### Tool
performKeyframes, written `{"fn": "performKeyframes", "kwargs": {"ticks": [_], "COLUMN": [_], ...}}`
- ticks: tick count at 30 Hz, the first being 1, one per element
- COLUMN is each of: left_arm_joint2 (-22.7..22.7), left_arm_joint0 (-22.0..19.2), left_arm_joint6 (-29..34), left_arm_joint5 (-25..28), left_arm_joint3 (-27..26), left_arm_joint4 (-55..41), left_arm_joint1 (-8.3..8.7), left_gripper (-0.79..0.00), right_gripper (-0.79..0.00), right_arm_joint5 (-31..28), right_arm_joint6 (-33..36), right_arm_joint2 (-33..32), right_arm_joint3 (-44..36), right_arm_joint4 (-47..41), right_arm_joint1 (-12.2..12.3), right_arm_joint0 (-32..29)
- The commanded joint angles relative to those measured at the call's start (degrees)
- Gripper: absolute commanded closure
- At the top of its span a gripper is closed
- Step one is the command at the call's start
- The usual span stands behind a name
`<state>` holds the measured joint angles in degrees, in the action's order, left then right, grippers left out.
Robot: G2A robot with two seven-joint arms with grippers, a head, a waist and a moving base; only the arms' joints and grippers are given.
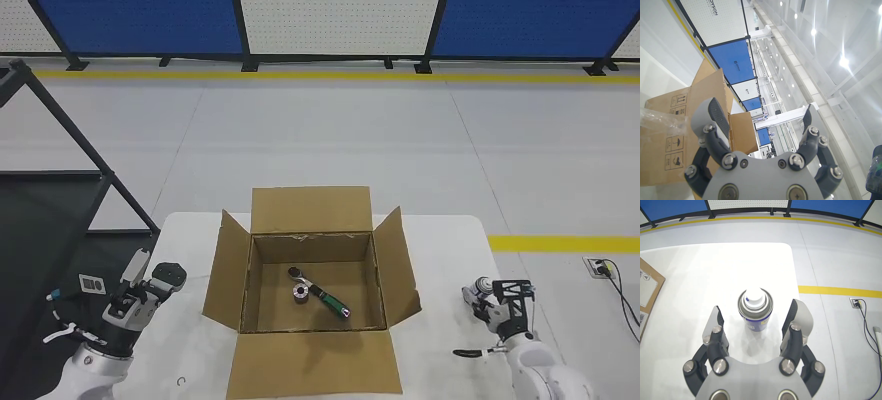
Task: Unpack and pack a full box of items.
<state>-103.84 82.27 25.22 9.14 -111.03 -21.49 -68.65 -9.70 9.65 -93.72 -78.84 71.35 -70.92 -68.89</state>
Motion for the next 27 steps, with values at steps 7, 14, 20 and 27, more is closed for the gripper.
{"fn": "performKeyframes", "kwargs": {"ticks": [7, 14, 20, 27], "left_arm_joint2": [0.0, 0.0, 0.0, 0.0], "left_arm_joint0": [0.0, 0.0, 0.0, 0.0], "left_arm_joint6": [0.0, 0.0, 0.0, 0.0], "left_arm_joint5": [0.0, 0.0, 0.0, 0.0], "left_arm_joint3": [0.0, 0.0, 0.0, 0.0], "left_arm_joint4": [0.0, 0.0, 0.0, 0.0], "left_arm_joint1": [0.0, 0.0, 0.0, 0.0], "left_gripper": [-0.785, -0.785, -0.785, -0.785], "right_gripper": [0.0, 0.0, 0.0, 0.0], "right_arm_joint5": [1.1, 0.8, 1.0, -0.5], "right_arm_joint6": [-0.7, -2.9, -4.6, -2.7], "right_arm_joint2": [0.9, 0.1, -0.9, 1.4], "right_arm_joint3": [0.8, -1.7, -9.6, -27.2], "right_arm_joint4": [0.1, -1.6, -2.1, 2.1], "right_arm_joint1": [0.0, 0.1, 0.3, 0.5], "right_arm_joint0": [0.6, -0.6, -2.5, -3.8]}}
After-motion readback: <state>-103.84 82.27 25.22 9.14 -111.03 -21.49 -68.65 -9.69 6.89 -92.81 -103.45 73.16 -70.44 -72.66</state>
